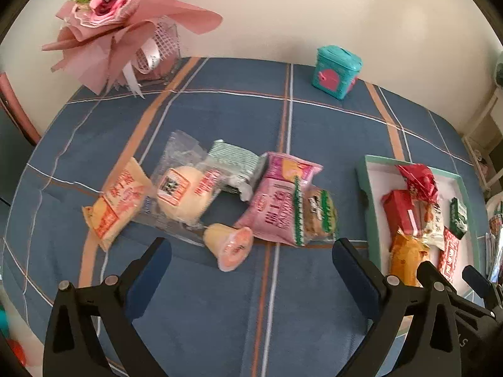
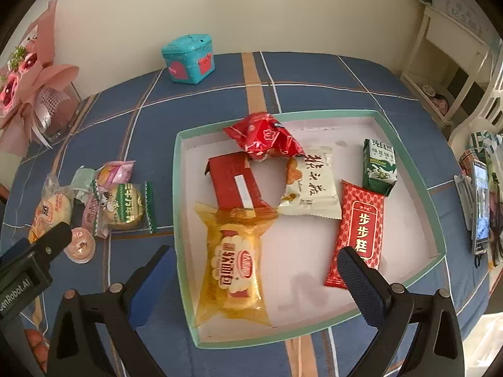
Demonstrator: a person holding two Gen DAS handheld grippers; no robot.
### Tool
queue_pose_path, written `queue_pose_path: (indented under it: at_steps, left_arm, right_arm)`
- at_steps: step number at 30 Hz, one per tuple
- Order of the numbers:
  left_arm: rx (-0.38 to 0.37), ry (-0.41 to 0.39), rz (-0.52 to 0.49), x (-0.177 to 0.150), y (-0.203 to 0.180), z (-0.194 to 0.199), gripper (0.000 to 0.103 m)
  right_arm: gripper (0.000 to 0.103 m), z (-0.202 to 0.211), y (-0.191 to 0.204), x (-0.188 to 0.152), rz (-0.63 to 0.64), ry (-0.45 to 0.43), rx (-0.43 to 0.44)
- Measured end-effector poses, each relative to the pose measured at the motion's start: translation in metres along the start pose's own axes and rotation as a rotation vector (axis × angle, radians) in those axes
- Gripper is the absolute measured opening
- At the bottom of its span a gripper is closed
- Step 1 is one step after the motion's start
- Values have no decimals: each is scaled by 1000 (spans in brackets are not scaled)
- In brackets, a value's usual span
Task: Organize snacks
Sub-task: 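Withdraw both open tools from the tray back toward the snack pile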
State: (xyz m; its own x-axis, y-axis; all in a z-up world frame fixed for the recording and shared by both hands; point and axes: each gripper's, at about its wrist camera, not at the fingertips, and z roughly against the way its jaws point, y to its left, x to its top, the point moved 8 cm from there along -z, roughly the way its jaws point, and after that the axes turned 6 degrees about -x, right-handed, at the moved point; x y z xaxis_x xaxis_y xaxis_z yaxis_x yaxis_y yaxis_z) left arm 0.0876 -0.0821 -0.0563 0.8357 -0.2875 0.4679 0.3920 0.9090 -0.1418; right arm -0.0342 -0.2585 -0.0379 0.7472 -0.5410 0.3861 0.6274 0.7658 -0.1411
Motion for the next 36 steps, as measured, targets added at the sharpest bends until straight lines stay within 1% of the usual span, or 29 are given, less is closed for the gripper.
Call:
queue_pose_path:
  at_steps: [3, 7, 14, 18, 23, 29, 33, 36]
  left_arm:
    - [12, -4, 6, 1, 8, 1, 102]
    - [20, -5, 16, 2, 16, 2, 102]
    - [30, -13, 57, 6, 36, 5, 102]
    - [39, -16, 83, 7, 52, 8, 102]
    - [68, -18, 144, 8, 82, 9, 102]
    - [107, -20, 241, 6, 128, 11, 102]
    - [125, -28, 271, 4, 146, 13, 102]
    - [148, -58, 269, 6, 156, 17, 102]
  right_arm:
    - [103, 0, 9, -2, 8, 10, 17]
    - [103, 2, 21, -4, 34, 14, 17]
    - [103, 7, 54, -11, 116, 16, 37]
    - [103, 8, 77, -16, 153, 24, 65]
    - [103, 10, 98, -21, 195, 21, 81]
    - [103, 8, 118, -24, 210, 24, 113]
    - [103, 11, 134, -24, 214, 4, 159]
    - [103, 13, 148, -21, 221, -20, 186]
